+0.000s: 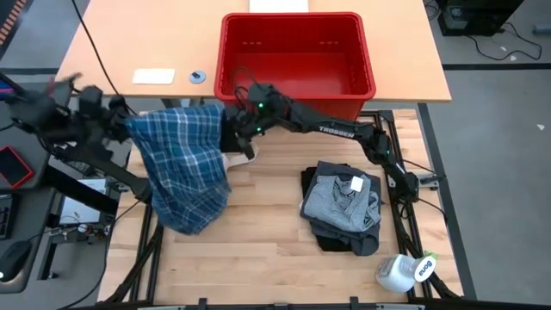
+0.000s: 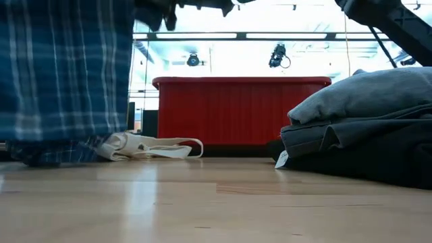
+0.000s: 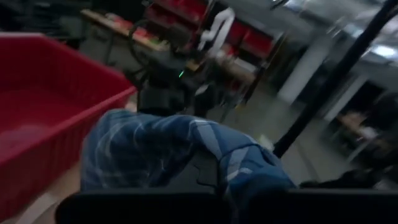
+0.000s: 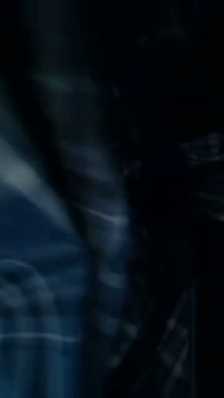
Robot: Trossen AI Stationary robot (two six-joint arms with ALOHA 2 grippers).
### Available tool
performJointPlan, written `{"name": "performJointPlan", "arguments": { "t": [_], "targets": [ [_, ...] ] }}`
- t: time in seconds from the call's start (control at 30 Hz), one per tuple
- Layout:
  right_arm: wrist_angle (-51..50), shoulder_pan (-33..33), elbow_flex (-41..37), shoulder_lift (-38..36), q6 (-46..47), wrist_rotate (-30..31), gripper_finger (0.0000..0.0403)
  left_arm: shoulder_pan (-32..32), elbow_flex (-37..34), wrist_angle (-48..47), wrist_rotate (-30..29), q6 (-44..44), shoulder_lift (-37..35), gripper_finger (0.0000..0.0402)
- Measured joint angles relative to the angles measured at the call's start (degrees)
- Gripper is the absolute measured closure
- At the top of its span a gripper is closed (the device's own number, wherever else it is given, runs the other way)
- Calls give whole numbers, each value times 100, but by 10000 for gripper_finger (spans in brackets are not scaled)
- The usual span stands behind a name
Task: Fold Laundry from Bin
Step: Fold the blue checkered pants
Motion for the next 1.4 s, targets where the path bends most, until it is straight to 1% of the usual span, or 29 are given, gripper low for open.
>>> {"name": "performJointPlan", "arguments": {
  "t": [0.07,0.17,0.33,0.43,0.5,0.57,0.7,0.77,0.9,1.0,1.1,1.23,1.33,1.4],
  "targets": [
    [342,40,-6,13,102,-152,218,0,159,202,136,105,2,396],
    [841,175,-31,36,-54,51,218,0,393,464,367,161,7,396],
    [1957,443,-1,-163,-788,858,218,0,698,720,399,172,3,396],
    [2457,587,-1,-155,-917,1359,218,0,726,718,167,172,0,395],
    [2362,675,-16,-126,-1149,1852,218,0,726,725,137,172,22,395],
    [1965,736,-16,-124,-1692,2300,218,0,723,862,147,173,53,395],
    [1210,779,-18,-274,-2755,2875,218,0,720,1304,447,155,57,395],
    [1159,775,-18,-343,-2883,3136,218,0,722,1488,564,117,48,395],
    [1185,749,-12,-450,-3011,3174,213,0,722,1623,830,-39,55,395],
    [1186,771,-11,-449,-3052,3643,208,0,722,1656,905,-165,81,395],
    [1275,823,-16,-443,-3146,3720,206,0,722,1661,893,-256,145,395],
    [1731,967,-14,-443,-3090,3811,204,0,711,1535,657,-199,386,395],
    [1613,1053,-14,-443,-2947,3640,204,0,704,1432,527,147,668,395],
    [1437,1088,-14,-442,-2789,3448,205,0,704,1342,259,422,827,395]
  ]
}}
